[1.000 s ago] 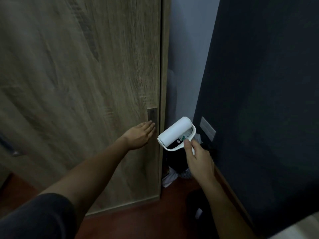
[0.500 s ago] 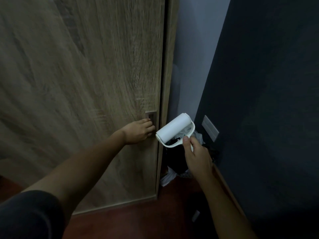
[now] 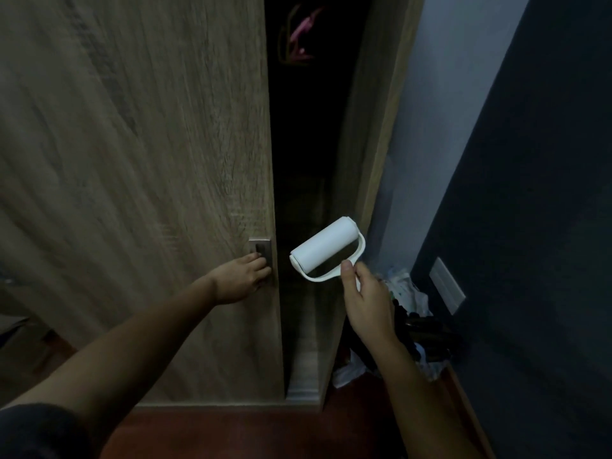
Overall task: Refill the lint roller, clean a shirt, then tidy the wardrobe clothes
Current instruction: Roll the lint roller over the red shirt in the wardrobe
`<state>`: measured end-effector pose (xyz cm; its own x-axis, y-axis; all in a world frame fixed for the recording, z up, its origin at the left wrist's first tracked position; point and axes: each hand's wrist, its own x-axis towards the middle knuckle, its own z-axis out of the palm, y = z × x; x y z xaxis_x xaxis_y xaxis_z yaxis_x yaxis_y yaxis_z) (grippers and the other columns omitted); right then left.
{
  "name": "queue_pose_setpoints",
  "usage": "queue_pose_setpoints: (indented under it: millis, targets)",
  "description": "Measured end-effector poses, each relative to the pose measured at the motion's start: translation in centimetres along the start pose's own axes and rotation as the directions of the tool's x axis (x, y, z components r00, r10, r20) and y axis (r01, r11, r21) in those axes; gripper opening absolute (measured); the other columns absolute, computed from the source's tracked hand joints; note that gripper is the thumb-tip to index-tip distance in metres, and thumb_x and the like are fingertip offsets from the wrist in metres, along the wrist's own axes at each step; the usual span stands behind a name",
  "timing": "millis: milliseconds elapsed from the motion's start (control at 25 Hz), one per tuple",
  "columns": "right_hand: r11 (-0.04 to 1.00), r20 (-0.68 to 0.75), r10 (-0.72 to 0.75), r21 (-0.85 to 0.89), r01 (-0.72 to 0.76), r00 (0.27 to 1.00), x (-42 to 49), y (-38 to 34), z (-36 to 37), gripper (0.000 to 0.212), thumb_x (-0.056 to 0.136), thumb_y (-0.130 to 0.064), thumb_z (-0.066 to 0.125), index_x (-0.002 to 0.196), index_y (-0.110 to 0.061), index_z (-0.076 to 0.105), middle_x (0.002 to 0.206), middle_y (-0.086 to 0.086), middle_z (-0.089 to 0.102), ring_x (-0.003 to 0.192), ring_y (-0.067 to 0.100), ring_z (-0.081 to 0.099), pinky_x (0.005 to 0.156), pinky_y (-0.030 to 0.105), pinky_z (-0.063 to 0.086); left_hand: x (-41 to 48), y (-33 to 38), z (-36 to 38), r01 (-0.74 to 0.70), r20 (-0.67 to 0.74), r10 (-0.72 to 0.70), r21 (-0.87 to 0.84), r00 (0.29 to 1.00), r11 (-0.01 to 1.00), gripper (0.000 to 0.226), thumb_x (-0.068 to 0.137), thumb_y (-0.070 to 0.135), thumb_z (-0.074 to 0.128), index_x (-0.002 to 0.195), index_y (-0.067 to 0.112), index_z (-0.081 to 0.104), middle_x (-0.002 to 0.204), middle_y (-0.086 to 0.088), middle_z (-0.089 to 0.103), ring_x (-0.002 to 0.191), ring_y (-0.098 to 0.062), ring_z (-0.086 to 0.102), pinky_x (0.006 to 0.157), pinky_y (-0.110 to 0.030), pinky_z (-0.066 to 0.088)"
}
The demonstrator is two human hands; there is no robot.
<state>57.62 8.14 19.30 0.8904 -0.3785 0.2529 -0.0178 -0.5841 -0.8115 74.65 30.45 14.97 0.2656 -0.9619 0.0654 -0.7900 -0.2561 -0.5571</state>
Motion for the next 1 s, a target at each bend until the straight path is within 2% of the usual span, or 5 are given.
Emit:
queue_pose_setpoints:
  millis: [280, 440, 640, 880, 1000]
  targets:
    - [0.996, 0.028, -0.053, 0.071, 0.051, 0.998, 1.9, -5.6, 6.9, 0.042, 0.096, -0.045, 0.038, 0.061, -0.022, 0.032, 0.048, -0.003, 0.038, 0.048, 0.009, 0.040, 0.053, 0.033, 0.031, -8.8, -4.6, 1.6, 0.024, 0.048, -0.023, -0.028, 0.999, 0.999, 0.037, 0.084, 0.022, 0.039, 0.074, 0.009, 0.072, 0.077, -0.002, 0.067, 0.069, -0.022, 0.061, 0.073, -0.031, 0.055]
    - [0.994, 0.038, -0.088, 0.075, 0.085, 0.995, 2.5, -10.1, 12.0, 0.042, 0.096, -0.045, 0.037, 0.061, -0.023, 0.031, 0.049, -0.004, 0.038, 0.049, 0.008, 0.043, 0.049, 0.021, 0.029, -14.3, -7.1, 2.8, 0.055, 0.025, -0.054, -0.027, 0.998, 0.998, 0.036, 0.083, 0.022, 0.040, 0.071, 0.011, 0.071, 0.074, -0.001, 0.066, 0.069, -0.020, 0.060, 0.079, -0.028, 0.041]
    - [0.991, 0.041, -0.090, 0.105, 0.085, 0.995, 2.5, -14.2, 17.7, 0.042, 0.096, -0.049, 0.033, 0.063, -0.023, 0.035, 0.053, -0.005, 0.040, 0.052, 0.009, 0.042, 0.053, 0.030, 0.031, -20.8, -9.8, 4.2, 0.047, 0.063, -0.047, 0.000, 0.997, 0.999, 0.035, 0.085, 0.023, 0.041, 0.073, 0.013, 0.072, 0.078, 0.000, 0.065, 0.076, -0.019, 0.054, 0.085, -0.029, 0.039]
    - [0.989, 0.037, -0.103, 0.107, 0.098, 0.994, 1.9, -17.0, 22.5, 0.044, 0.095, -0.050, 0.032, 0.068, -0.016, 0.040, 0.055, -0.003, 0.044, 0.056, 0.013, 0.047, 0.055, 0.032, 0.034, -27.1, -12.9, 4.5, 0.051, 0.129, -0.056, 0.041, 0.990, 0.998, 0.041, 0.087, 0.024, 0.036, 0.076, 0.015, 0.075, 0.081, 0.003, 0.067, 0.073, -0.017, 0.064, 0.089, -0.028, 0.036]
    - [0.988, 0.039, -0.114, 0.111, 0.109, 0.993, 1.9, -17.9, 24.0, 0.045, 0.095, -0.051, 0.032, 0.070, -0.014, 0.042, 0.056, -0.002, 0.047, 0.056, 0.014, 0.048, 0.055, 0.032, 0.033, -29.4, -13.9, 5.3, 0.061, 0.143, -0.071, 0.072, 0.987, 0.996, 0.039, 0.087, 0.023, 0.037, 0.073, 0.015, 0.073, 0.079, 0.001, 0.066, 0.072, -0.019, 0.060, 0.084, -0.030, 0.037]
